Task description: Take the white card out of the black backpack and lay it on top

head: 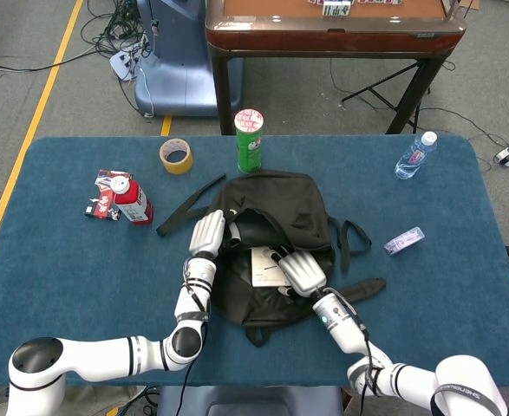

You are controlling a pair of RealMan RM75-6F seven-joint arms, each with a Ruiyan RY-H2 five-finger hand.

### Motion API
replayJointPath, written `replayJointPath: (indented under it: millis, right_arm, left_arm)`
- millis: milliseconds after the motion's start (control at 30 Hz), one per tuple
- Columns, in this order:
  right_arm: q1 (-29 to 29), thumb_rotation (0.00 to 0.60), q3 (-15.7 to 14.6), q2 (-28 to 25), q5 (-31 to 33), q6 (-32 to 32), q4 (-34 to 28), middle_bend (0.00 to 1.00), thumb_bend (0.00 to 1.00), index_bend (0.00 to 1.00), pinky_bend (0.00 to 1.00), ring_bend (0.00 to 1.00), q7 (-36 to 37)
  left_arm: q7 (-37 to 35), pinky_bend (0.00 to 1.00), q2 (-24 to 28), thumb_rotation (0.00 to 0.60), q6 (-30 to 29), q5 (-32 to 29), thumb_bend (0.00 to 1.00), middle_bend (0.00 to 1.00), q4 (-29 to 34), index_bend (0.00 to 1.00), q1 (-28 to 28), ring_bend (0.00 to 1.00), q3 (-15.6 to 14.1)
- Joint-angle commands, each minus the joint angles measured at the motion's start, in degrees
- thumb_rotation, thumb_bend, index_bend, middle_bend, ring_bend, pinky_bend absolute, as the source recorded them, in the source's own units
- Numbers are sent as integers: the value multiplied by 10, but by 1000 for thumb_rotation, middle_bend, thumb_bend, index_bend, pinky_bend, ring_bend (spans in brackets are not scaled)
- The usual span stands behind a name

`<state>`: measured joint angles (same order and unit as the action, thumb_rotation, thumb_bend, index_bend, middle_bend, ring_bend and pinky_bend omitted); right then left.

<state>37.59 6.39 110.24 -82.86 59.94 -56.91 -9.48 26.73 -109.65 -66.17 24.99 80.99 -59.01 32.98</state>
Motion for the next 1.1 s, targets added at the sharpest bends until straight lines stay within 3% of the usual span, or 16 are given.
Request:
replayJointPath:
  millis: [33, 267, 700, 900, 1100]
  right_arm:
    - [6, 600, 0, 13, -14, 13, 25, 224, 188, 238, 138, 138, 11]
    - [8, 600, -4, 33, -33, 40, 68, 250, 265, 248, 138, 138, 32]
    - [9, 600, 3, 33, -38, 61, 74, 280, 314, 283, 138, 159, 30]
    - [15, 600, 9, 38, -43, 72, 91, 320, 372, 358, 141, 196, 25]
    - [24, 600, 15, 48, -53, 97, 118, 390, 458, 493, 226, 269, 22]
  left_arm:
    - [-2, 266, 0, 600, 1, 0, 794, 690, -1, 661, 0, 593, 0]
    - [-6, 266, 2, 600, 1, 1, 794, 690, -3, 661, 2, 593, -2]
    - [-11, 266, 3, 600, 3, 2, 794, 690, -2, 660, 2, 593, -3]
    - [-15, 266, 3, 600, 4, 3, 794, 691, -3, 660, 1, 593, -1]
    - [-20, 266, 6, 600, 2, 8, 794, 690, -3, 660, 2, 593, 1]
